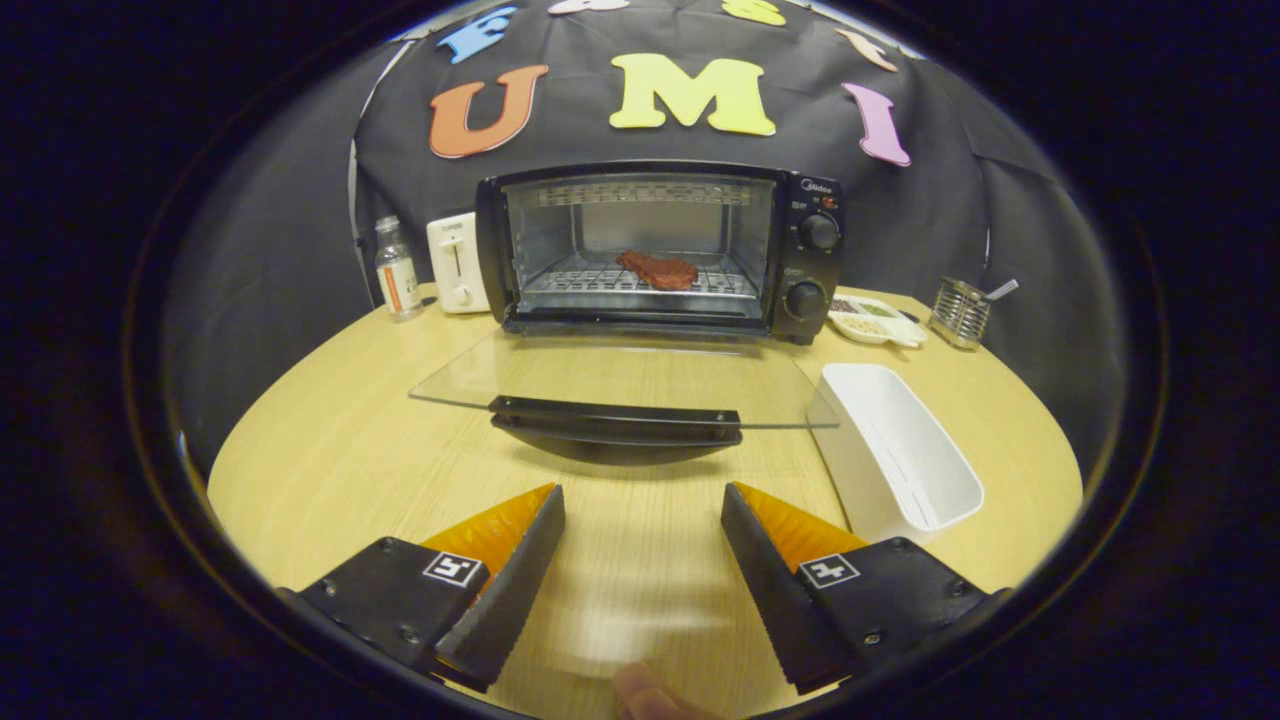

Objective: Open the toaster oven, put the food inside, and close the toaster oven door.

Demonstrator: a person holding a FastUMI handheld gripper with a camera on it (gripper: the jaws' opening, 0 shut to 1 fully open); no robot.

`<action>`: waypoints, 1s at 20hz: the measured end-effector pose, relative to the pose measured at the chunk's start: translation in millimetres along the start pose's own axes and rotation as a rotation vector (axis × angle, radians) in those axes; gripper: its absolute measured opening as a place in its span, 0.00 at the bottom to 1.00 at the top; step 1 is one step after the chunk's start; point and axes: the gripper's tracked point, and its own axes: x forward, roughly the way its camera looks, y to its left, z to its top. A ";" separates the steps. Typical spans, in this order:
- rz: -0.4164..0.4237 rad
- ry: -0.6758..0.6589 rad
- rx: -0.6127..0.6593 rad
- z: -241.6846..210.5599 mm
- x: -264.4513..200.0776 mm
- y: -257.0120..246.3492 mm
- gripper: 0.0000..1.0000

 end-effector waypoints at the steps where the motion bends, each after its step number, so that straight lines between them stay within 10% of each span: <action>1: -0.002 0.001 0.001 0.8 3.3 0.3 1.00; 20: -0.006 -0.178 -0.004 93.7 -12.2 -4.5 1.00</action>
